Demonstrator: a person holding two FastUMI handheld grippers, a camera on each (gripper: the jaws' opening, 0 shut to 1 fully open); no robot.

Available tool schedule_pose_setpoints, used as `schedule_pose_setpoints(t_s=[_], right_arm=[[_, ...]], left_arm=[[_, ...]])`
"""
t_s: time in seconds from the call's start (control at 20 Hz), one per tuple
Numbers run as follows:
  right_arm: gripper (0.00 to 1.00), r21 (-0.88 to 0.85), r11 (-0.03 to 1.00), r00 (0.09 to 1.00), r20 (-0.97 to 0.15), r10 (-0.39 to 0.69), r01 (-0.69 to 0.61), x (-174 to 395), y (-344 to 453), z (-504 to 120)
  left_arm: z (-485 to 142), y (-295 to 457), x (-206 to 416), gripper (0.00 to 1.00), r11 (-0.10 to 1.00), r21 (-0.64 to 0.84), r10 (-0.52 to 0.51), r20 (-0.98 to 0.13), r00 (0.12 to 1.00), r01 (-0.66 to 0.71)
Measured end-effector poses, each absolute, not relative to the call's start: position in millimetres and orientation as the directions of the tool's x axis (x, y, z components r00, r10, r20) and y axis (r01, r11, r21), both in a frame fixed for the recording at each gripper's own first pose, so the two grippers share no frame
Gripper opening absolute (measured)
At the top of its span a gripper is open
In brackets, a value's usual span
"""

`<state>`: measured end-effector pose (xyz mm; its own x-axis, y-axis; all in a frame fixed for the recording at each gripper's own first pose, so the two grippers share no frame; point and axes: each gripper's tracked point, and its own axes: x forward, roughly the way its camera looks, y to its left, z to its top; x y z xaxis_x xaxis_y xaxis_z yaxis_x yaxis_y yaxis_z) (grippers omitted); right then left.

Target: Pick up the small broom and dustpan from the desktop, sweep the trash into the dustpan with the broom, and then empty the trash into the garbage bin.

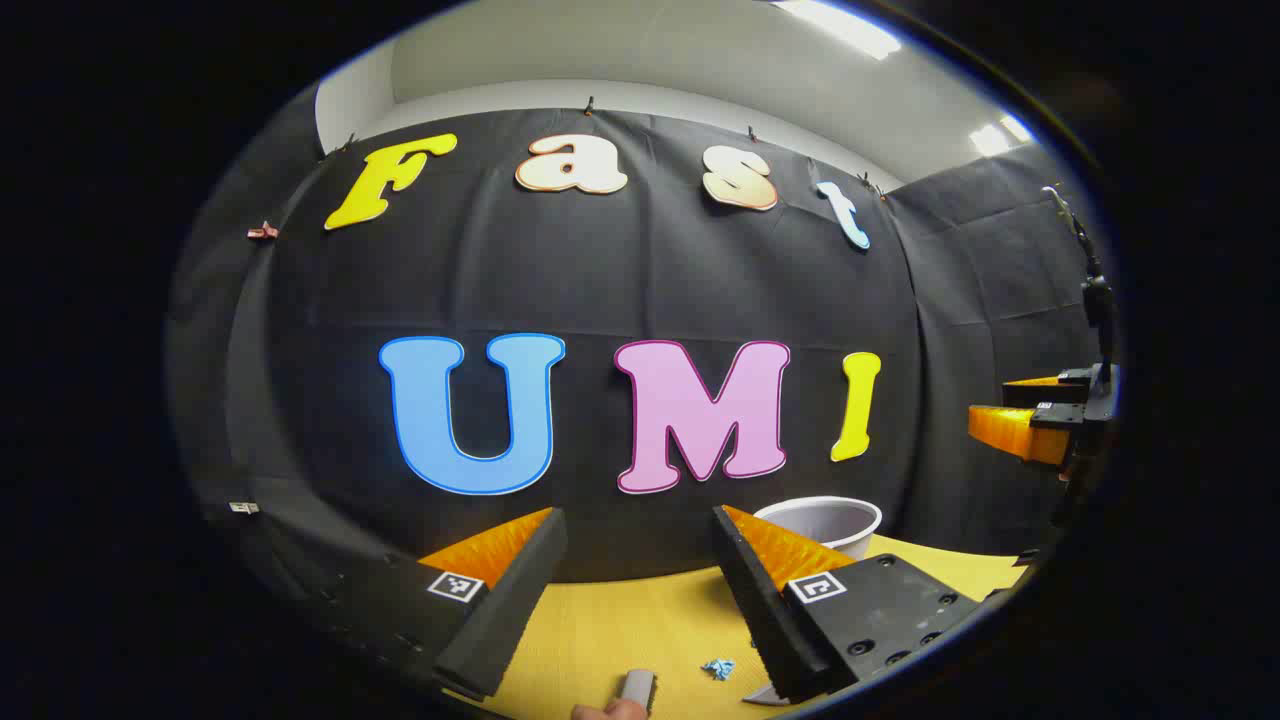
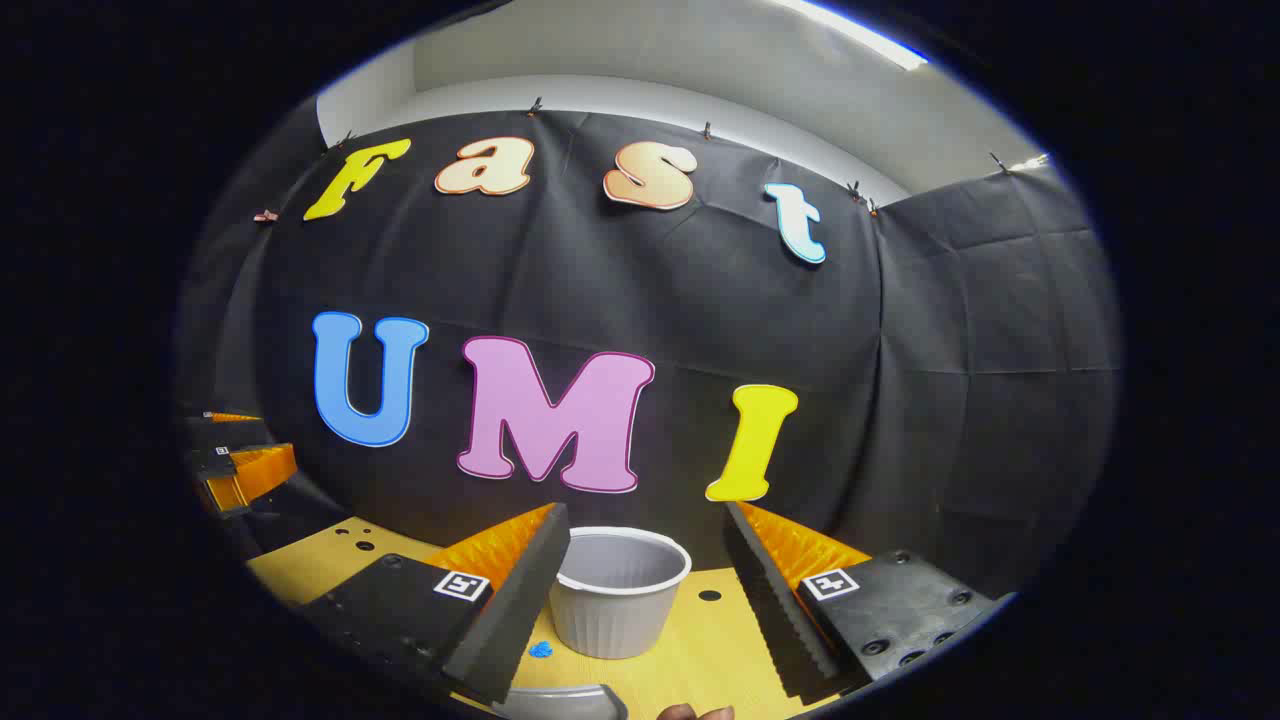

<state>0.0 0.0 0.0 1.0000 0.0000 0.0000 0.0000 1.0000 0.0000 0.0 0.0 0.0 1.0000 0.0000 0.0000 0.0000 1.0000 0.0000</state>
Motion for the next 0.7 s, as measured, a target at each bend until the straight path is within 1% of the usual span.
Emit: schedule_pose_setpoints(t_s=[0.05,0.1,0.55,0.6,0.7], right_arm=[[0.97,0.001,1.000,1.000,0.004,0.001,-0.001,-0.5,0.3,1.9],[0.93,0.002,1.000,1.000,0.006,0.002,-0.002,-0.4,1.0,2.4],[0.93,-0.009,1.000,1.000,0.007,0.010,-0.010,-5.5,5.5,5.0],[0.97,-0.009,1.000,1.000,0.006,0.012,-0.012,-5.8,5.8,3.9],[0.97,-0.007,1.000,1.000,0.002,0.022,-0.022,-7.3,8.6,3.7]], left_arm=[[1.6,1.4,-0.6,0.95,1.000,0.001,0.001,-0.001,1.000,-0.001],[0.4,0.9,-1.7,0.95,1.000,0.001,0.002,0.000,1.000,-0.002],[3.0,0.2,-5.8,0.95,1.000,0.006,-0.004,0.000,1.000,0.004],[1.8,0.3,-5.9,0.95,1.000,0.007,-0.005,0.000,1.000,0.005],[1.1,0.7,-6.8,0.95,1.000,0.005,-0.006,-0.002,1.000,0.006]])
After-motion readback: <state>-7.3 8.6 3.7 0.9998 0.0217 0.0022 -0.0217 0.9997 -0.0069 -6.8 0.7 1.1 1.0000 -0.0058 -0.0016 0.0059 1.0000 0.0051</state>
